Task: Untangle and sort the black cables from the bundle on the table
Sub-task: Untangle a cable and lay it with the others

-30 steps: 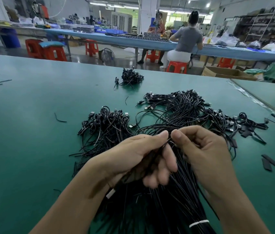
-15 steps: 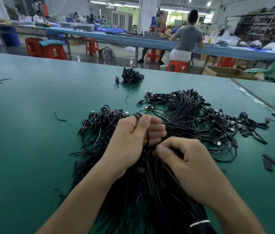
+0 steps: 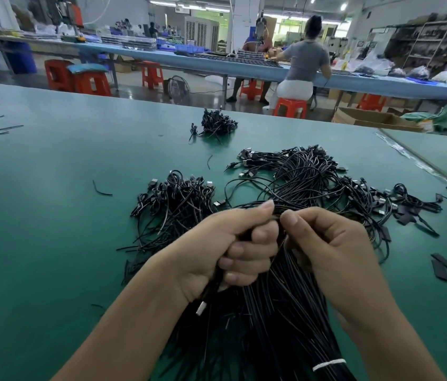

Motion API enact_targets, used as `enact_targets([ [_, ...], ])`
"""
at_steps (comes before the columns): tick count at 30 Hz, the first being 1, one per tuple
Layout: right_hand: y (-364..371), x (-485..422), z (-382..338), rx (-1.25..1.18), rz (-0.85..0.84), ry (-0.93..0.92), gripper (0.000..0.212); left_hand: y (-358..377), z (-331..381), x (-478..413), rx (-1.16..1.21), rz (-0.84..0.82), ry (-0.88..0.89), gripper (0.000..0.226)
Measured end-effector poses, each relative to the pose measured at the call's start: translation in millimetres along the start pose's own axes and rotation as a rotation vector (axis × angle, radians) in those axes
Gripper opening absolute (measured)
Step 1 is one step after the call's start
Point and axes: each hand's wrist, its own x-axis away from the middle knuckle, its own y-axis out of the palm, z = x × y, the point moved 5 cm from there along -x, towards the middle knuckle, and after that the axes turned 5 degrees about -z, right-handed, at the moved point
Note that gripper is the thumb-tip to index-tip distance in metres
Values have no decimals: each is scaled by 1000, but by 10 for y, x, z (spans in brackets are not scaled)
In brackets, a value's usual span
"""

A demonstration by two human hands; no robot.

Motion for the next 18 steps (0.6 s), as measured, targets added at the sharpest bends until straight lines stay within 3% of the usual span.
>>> enact_targets([
  [3,48,11,108,124,-33,100,26,-58,152,-6,237,84,202,41],
  [7,217,38,179,267,-214,113,17,-326,226,26,297,433,485,50],
  [10,258,58,96,394,-258,25,16,-433,194,28,40,568,575,43],
  [13,222,55,9,412,-242,-49,16,-422,190,69,-546,761,597,37],
  [15,193,51,-29,382,-216,-63,15,-355,157,40,-892,783,507,26],
  [18,112,23,-64,343,-141,-92,13,-295,35,-29,-923,679,211,49],
])
